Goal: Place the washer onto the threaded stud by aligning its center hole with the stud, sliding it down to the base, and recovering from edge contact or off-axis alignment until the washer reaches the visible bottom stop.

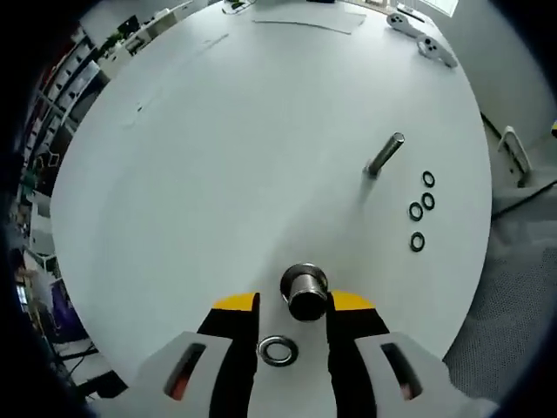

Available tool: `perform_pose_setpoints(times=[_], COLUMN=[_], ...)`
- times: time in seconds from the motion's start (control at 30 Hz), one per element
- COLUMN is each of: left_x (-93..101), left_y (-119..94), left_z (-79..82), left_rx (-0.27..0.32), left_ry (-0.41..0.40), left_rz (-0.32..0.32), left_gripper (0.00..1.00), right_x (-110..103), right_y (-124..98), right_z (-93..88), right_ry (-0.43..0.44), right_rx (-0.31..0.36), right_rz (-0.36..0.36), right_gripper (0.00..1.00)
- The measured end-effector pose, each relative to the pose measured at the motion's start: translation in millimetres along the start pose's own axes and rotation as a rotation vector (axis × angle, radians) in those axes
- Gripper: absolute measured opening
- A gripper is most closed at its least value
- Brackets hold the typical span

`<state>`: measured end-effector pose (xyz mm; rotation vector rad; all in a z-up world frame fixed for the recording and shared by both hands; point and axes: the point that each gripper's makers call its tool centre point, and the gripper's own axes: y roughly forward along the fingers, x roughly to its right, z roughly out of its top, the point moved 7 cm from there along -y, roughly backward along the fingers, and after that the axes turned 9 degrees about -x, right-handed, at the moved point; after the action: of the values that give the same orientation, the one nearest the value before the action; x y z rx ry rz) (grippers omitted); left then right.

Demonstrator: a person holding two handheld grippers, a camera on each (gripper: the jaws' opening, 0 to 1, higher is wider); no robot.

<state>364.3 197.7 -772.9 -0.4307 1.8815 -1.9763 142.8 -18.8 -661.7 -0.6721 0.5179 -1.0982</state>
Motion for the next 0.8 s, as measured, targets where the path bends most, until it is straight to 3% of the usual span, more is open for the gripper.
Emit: perform_pose_setpoints(times=[0.37, 0.63, 0.8], left_x=[-15.2, -19.2, -15.1], left_y=[5.7, 13.6, 17.4], left_z=[-42.8, -59.2, -60.8], left_rx=[-0.05, -0.055, -0.042], left_ry=[-0.085, -0.127, -0.132], left_rz=[-0.02, -0.027, -0.024], left_gripper=[0.29, 0.29, 0.29], right_x=[-2.5, -2.4, -1.4], right_y=[1.4, 2.0, 1.5], right_z=[-0.4, -1.0, -0.3], right_ry=[-0.021, -0.023, -0.016], right_rx=[-0.008, -0.015, -0.009], right_rz=[0.007, 0.007, 0.002], right_gripper=[0.35, 0.35, 0.35])
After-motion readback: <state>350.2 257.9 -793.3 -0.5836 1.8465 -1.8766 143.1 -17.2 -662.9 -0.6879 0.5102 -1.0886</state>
